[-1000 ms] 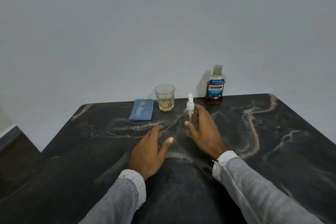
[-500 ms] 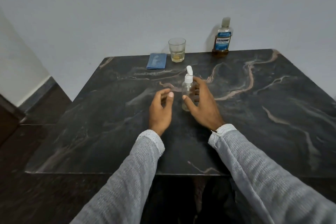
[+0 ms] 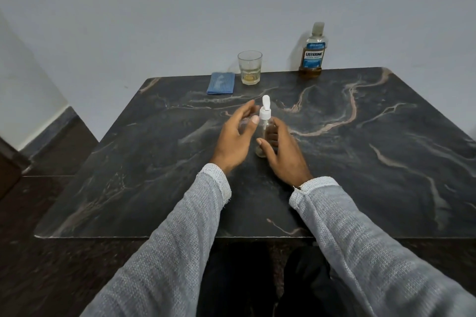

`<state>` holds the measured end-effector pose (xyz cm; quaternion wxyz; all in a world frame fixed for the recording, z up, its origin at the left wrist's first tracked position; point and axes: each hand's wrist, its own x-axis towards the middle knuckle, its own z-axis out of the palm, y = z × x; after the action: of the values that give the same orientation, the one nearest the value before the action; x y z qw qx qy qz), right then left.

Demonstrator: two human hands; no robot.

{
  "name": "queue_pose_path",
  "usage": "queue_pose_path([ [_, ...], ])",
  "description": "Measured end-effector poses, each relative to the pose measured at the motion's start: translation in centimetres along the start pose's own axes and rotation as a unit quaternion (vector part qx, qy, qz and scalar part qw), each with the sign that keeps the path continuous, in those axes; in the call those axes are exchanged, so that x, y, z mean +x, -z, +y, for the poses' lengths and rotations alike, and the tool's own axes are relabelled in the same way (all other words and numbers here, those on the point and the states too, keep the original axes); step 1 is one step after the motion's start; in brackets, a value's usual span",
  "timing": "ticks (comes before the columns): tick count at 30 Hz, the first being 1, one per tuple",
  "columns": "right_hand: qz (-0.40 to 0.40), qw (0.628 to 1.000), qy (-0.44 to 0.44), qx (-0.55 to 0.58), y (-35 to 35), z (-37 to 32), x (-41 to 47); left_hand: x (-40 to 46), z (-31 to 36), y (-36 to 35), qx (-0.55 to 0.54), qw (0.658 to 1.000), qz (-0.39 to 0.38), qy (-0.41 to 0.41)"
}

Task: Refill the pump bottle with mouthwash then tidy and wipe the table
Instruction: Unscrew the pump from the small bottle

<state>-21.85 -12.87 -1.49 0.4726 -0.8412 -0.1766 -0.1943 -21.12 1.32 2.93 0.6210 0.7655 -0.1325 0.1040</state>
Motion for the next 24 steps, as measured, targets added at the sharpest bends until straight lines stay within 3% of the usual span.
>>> queue_pose_path([
  [5, -0.015, 1.000, 0.004, -0.006, -0.1, 0.1, 0.1, 0.9, 0.5, -0.9, -0.023, 0.997, -0.069, -0.021],
  [16, -0.026, 1.000, -0.001, 0.001, -0.1, -0.1, -0.1, 1.2, 0.3, -1.7, -0.080, 0.995, 0.047, 0.022],
  [24, -0.022, 1.000, 0.004, -0.002, 0.0, -0.3, -0.2, 1.2, 0.3, -1.9, -0.081, 0.995, 0.044, 0.024],
])
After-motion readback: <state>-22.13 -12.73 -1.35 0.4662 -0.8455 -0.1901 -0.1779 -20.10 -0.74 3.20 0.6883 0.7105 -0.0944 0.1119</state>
